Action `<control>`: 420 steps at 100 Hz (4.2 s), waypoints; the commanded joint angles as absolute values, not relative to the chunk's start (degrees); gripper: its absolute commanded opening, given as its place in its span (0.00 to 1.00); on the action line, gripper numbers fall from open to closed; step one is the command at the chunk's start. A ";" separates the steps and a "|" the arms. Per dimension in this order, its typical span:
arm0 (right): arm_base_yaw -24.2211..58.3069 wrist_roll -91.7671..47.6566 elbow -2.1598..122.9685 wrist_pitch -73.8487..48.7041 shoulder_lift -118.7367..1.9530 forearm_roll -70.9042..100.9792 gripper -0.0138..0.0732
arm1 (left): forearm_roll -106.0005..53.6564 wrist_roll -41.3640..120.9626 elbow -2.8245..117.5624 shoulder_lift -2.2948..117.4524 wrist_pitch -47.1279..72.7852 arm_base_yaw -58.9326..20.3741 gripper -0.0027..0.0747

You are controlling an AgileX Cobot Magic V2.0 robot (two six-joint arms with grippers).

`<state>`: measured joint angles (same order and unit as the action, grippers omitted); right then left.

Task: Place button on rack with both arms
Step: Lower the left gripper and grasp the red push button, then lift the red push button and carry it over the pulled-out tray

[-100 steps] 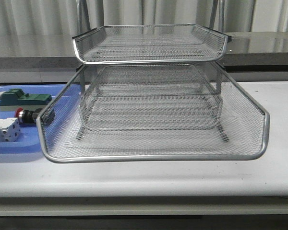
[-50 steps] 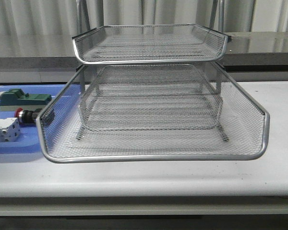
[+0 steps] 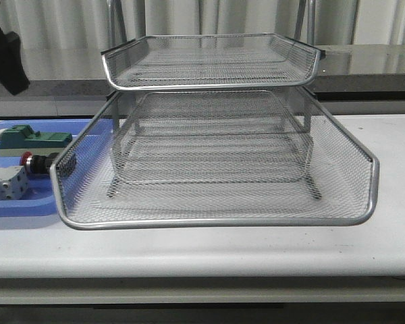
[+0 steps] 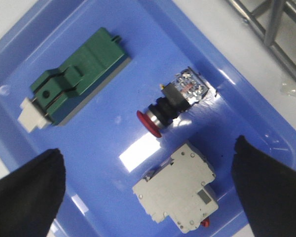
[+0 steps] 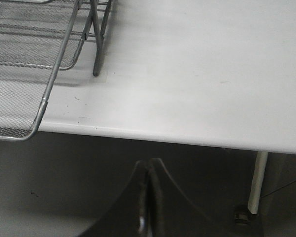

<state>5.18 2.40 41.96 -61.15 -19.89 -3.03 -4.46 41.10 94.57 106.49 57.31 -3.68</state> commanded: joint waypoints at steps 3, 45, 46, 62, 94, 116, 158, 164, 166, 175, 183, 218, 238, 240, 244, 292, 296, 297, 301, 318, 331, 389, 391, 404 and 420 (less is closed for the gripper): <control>4.93 2.18 43.93 -57.60 -20.22 -3.68 0.08 | -4.93 44.97 100.22 107.92 58.78 -5.48 0.89; 4.93 2.18 43.93 -57.60 -20.22 -3.68 0.08 | -0.99 56.21 103.75 116.38 58.82 -7.96 0.89; 4.93 2.18 43.93 -57.60 -20.22 -3.68 0.08 | -0.99 56.33 103.75 116.48 58.82 -7.96 0.89; 4.93 2.18 43.93 -57.60 -20.22 -3.68 0.08 | -1.31 57.29 103.75 118.30 56.96 -7.96 0.89; 4.93 2.18 43.93 -57.60 -20.22 -3.68 0.08 | -1.19 58.52 103.75 121.42 54.24 -7.96 0.89; 4.93 2.18 43.93 -57.60 -20.22 -3.68 0.08 | -1.19 58.52 103.75 123.42 52.10 -7.96 0.89; 4.93 2.18 43.93 -57.60 -20.22 -3.68 0.08 | -2.27 58.52 103.75 125.52 50.17 -7.96 0.89; 4.93 2.18 43.93 -57.60 -20.22 -3.68 0.08 | -2.27 58.52 103.75 125.76 50.17 -7.96 0.89; 4.93 2.18 43.93 -57.60 -20.22 -3.68 0.08 | -2.41 58.52 103.75 125.89 50.17 -7.96 0.89; 4.93 2.18 43.93 -57.60 -20.22 -3.68 0.08 | -2.59 58.52 103.75 126.28 50.17 -7.96 0.89; 4.93 2.18 43.93 -57.60 -20.22 -3.68 0.08 | -2.72 58.52 103.75 126.63 50.17 -7.96 0.89; 4.93 2.18 43.93 -57.60 -20.22 -3.68 0.08 | -2.62 58.52 103.75 126.67 50.22 -7.96 0.41; 4.93 2.18 43.93 -57.60 -20.22 -3.68 0.08 | -2.18 58.52 103.75 126.67 50.22 -7.96 0.08; 4.93 2.18 43.93 -57.60 -20.22 -3.68 0.08 | -2.18 58.52 103.88 126.67 50.47 -7.96 0.06; 4.93 2.18 43.93 -57.60 -20.22 -3.68 0.08 | -2.05 58.52 104.13 126.54 51.18 -7.96 0.03; 4.93 2.18 43.93 -57.60 -20.22 -3.68 0.08 | -2.36 52.73 121.12 124.19 69.21 -7.96 0.01; 4.93 2.18 43.93 -57.60 -20.22 -3.68 0.08 | -2.36 51.77 122.22 123.77 71.24 -7.96 0.01; 4.93 2.18 43.93 -57.60 -20.22 -3.68 0.08 | -2.36 51.56 122.64 123.59 71.58 -7.96 0.01; 4.93 2.18 43.93 -57.60 -20.22 -3.68 0.08 | -2.36 50.95 123.43 123.11 73.29 -7.96 0.01; 4.93 2.18 43.93 -57.67 -20.22 -3.68 0.08 | -2.41 48.57 123.59 119.70 73.28 -7.96 0.01; 4.93 2.18 43.93 -57.67 -20.22 -3.68 0.08 | -2.64 44.59 123.47 116.74 73.28 -7.96 0.01; 4.93 2.18 43.93 -57.67 -20.22 -3.68 0.08 | -4.95 42.61 103.50 96.60 73.28 -13.62 0.01; 4.93 2.18 43.93 -57.67 -20.22 -3.68 0.08 | -5.50 42.61 102.79 96.06 73.28 -14.11 0.01; 4.93 2.18 43.93 -57.67 -20.22 -3.68 0.08 | -8.60 42.61 101.01 94.21 73.28 -17.43 0.01; 4.93 2.18 43.93 -57.67 -20.22 -3.68 0.08 | -14.40 42.61 99.90 94.21 73.28 -22.67 0.01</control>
